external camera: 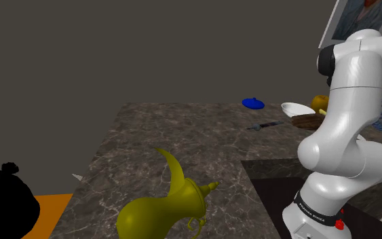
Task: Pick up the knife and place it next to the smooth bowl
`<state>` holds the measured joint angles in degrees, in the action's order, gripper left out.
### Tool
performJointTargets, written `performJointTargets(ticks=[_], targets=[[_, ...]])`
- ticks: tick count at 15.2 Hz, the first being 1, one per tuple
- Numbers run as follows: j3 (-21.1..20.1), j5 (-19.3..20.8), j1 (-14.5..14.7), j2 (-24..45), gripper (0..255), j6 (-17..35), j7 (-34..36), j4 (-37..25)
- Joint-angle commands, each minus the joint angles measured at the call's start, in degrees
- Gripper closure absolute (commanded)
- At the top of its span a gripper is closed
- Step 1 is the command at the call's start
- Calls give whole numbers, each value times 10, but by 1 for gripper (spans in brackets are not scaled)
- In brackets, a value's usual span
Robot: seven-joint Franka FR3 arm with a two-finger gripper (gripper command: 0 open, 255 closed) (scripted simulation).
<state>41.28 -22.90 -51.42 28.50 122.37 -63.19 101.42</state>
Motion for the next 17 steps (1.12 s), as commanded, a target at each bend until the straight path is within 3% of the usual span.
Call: performJointTargets(ticks=[1, 4, 5, 10, 14, 17], targets=[[0, 0, 0, 0, 255, 1, 0, 0], [0, 0, 0, 0, 255, 0, 0, 0], [0, 0, 0, 0, 0, 0, 0, 0], [0, 0, 0, 0, 0, 0, 0, 0], [19, 30, 11, -35, 0, -54, 18, -27], [19, 30, 11, -35, 0, -54, 18, -27]])
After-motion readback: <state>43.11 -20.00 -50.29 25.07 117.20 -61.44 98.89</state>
